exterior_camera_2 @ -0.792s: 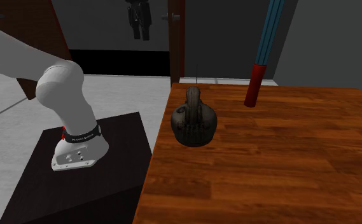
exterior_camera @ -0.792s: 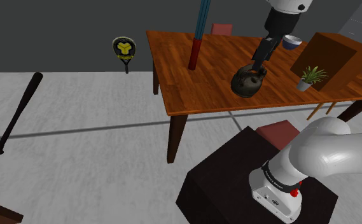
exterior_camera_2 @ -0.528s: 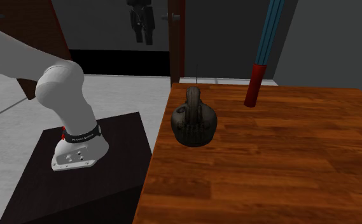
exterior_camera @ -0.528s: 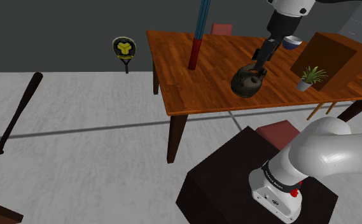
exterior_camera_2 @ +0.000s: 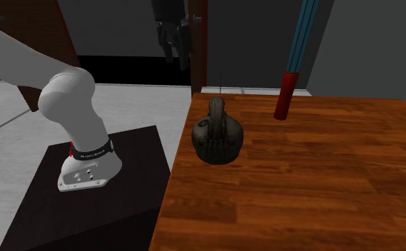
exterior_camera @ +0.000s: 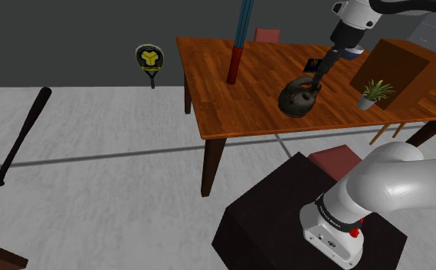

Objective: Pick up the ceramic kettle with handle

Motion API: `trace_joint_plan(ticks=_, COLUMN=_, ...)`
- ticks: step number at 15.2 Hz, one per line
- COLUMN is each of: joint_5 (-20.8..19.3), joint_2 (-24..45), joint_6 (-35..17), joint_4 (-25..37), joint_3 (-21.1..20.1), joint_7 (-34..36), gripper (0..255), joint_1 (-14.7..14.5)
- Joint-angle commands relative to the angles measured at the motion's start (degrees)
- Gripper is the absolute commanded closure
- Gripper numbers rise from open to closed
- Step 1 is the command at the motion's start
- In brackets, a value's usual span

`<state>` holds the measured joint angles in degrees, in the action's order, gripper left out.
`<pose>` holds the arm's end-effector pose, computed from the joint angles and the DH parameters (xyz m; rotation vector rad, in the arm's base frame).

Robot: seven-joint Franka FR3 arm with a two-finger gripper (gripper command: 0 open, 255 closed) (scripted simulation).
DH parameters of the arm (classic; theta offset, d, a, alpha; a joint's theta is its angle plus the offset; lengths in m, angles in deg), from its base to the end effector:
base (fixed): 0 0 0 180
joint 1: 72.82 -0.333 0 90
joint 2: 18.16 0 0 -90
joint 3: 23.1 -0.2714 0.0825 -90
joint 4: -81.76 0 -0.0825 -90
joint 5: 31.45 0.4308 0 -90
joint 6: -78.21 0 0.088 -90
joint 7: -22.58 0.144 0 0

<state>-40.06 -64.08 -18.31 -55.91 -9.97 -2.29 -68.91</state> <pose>0.3762 -0.1377 0.5048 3.1125 0.3296 0.1116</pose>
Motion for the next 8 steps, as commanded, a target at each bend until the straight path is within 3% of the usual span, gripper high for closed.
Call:
trace_joint_plan(ticks=1, joint_5=-0.8, joint_2=1.3, joint_6=-2.8, joint_4=-0.4, joint_3=3.8, joint_7=-3.6, gripper=0, joint_1=0.4)
trace_joint_plan(ticks=8, joint_5=0.1, joint_2=10.1, joint_6=-11.4, joint_4=2.5, joint_3=17.0, joint_7=-15.8, gripper=0, joint_1=-0.8)
